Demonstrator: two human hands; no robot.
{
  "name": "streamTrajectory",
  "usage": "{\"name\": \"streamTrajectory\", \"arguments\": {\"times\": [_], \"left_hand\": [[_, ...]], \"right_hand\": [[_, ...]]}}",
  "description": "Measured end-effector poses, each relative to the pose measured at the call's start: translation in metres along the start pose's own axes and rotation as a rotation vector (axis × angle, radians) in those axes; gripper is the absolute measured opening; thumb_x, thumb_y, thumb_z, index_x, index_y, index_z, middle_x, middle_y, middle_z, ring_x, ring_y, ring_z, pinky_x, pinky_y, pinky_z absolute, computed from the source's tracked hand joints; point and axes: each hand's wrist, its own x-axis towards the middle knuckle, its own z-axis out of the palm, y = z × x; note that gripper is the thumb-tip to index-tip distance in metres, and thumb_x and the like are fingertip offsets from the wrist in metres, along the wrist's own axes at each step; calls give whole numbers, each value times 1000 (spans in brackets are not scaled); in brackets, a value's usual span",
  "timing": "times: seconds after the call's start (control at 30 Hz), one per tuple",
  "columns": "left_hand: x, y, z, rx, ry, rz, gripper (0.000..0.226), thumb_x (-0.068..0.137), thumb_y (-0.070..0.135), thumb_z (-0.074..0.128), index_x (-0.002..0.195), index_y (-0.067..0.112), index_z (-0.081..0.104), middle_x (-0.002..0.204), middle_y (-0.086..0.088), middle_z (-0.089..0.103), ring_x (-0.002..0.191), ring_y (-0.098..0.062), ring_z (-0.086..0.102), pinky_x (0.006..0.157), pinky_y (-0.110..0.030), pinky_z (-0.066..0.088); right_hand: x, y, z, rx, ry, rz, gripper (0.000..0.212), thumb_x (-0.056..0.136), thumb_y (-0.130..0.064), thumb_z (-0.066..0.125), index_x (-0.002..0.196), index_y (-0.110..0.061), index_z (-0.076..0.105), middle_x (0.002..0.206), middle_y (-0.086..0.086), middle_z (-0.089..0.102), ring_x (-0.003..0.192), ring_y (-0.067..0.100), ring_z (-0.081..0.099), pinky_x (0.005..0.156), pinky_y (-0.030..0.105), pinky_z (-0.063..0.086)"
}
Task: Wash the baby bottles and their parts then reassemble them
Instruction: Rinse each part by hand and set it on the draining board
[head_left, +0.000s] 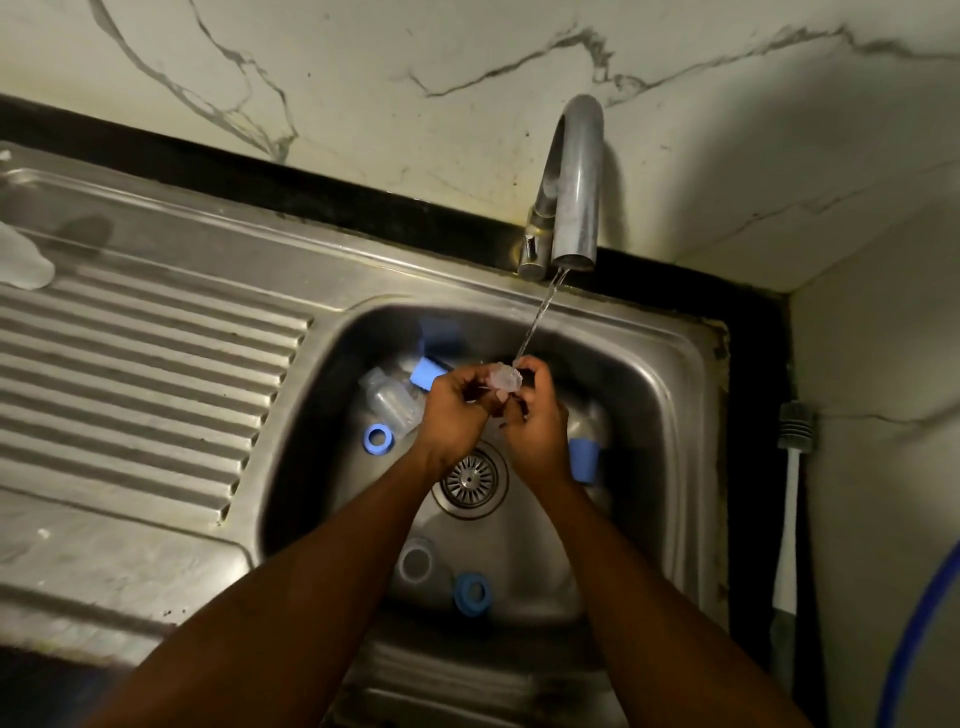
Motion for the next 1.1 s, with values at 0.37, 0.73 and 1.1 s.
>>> {"name": "streamTrajectory", "arguments": {"times": [0.37, 0.73, 1.1], "left_hand": [[5, 21, 16, -78, 12, -28, 23, 103, 6, 52, 103, 17, 71, 94, 1, 73, 80, -3, 69, 70, -16, 54], [7, 24, 31, -30, 107, 104, 17, 98, 7, 61, 93, 15, 75, 88, -6, 76, 83, -14, 73, 75, -24, 56], [18, 33, 29, -873, 76, -515, 23, 101, 14, 53, 117, 2, 64, 104, -14, 68, 98, -25, 66, 93, -33, 57]], "right_hand": [[19, -35, -21, 406, -142, 395, 15, 102, -19, 56, 103, -14, 70, 93, 4, 73, 81, 13, 69, 63, 27, 55], [17, -42, -23, 1013, -104, 682, 28, 103, -32, 51, 112, -13, 68, 103, 6, 74, 100, 20, 68, 92, 38, 53], [-4, -34, -18, 35, 91, -252, 49, 91, -28, 62, 121, -64, 53, 140, 15, 54, 124, 22, 57, 104, 31, 46]]}}
